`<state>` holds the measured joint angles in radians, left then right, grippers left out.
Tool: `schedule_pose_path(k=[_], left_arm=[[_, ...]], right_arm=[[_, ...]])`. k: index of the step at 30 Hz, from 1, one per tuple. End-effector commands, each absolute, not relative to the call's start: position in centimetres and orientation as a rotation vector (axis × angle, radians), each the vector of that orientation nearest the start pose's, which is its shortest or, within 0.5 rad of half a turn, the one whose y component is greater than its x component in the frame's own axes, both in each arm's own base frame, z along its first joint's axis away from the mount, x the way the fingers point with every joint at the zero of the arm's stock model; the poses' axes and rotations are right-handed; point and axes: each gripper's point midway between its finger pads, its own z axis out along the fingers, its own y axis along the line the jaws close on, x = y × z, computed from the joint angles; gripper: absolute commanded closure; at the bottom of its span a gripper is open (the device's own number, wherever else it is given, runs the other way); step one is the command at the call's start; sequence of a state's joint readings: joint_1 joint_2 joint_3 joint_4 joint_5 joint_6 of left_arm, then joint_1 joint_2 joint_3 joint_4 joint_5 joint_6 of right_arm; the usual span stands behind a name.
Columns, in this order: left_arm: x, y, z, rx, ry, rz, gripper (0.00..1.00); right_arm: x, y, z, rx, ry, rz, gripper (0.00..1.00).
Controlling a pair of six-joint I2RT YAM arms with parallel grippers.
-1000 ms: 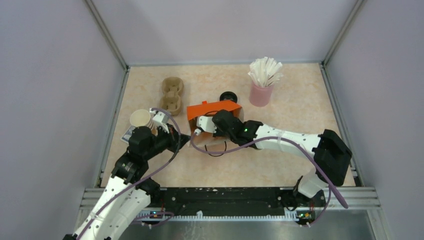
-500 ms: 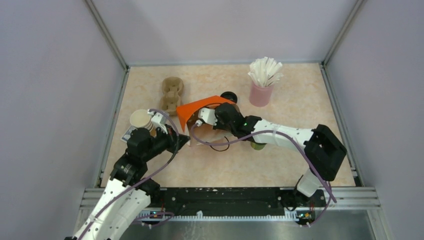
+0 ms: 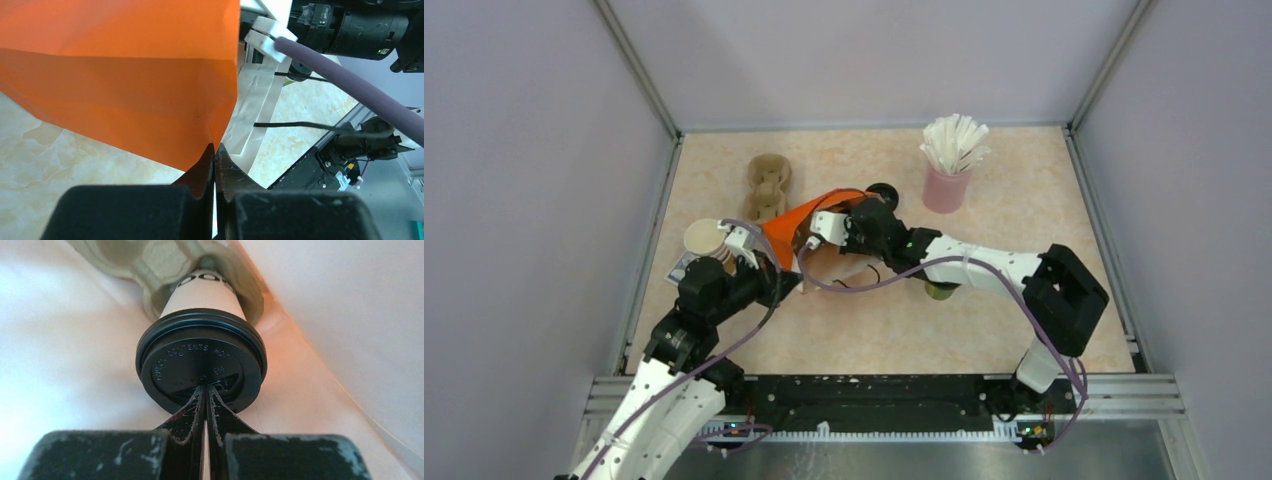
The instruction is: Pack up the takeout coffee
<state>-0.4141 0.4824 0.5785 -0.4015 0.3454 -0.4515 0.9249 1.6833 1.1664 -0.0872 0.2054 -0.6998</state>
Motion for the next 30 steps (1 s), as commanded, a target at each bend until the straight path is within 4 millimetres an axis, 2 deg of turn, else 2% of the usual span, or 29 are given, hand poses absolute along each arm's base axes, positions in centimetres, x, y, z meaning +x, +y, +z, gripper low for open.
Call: schedule_pose_path(k=[1,3,5,11,14,19,24,27,30], left_arm=[[18.9,-16.5,21.9,0.196,1.928,-0.907,1.00],[19.0,-16.5,22.1,0.196,1.923,-0.903,1.00],[19.1,-16.6,22.0,0.199,1.928,-0.905,1.00],[19.2,-16.8,21.8,0.201,1.935,-0.910,1.00],[19.3,-16.8,21.9,0.205,1.934,-0.913,1.00],[19.1,-16.9,21.7,0.218,1.937,-0.919,1.00],[18.9,-17.1,21.7,0.219,1.940,-0.934,1.00],[18.8,-17.0,21.5,0.221,1.945,-0.932,1.00],[18.7,-17.0,21.4,0.220,1.944,-0.935,1.00]], right_arm=[[33.2,35.5,18.0,-1.473,1.384,0.008,1.00],[32.3,35.6,18.4,-1.508,1.309,0.043,1.00],[31.5,35.5,17.8,-1.551,1.290,0.082,1.00],[31.5,34.7,18.3,-1.557,1.316,0.051,1.00],[31.4,34.5,18.7,-1.556,1.270,0.037,1.00],[32.8,35.1,19.2,-1.540,1.206,-0.020,1.00],[33.9,36.1,18.7,-1.578,1.171,-0.035,1.00],[34.2,36.7,17.9,-1.605,1.160,-0.025,1.00],[34.9,36.9,16.3,-1.624,1.199,-0.038,1.00]])
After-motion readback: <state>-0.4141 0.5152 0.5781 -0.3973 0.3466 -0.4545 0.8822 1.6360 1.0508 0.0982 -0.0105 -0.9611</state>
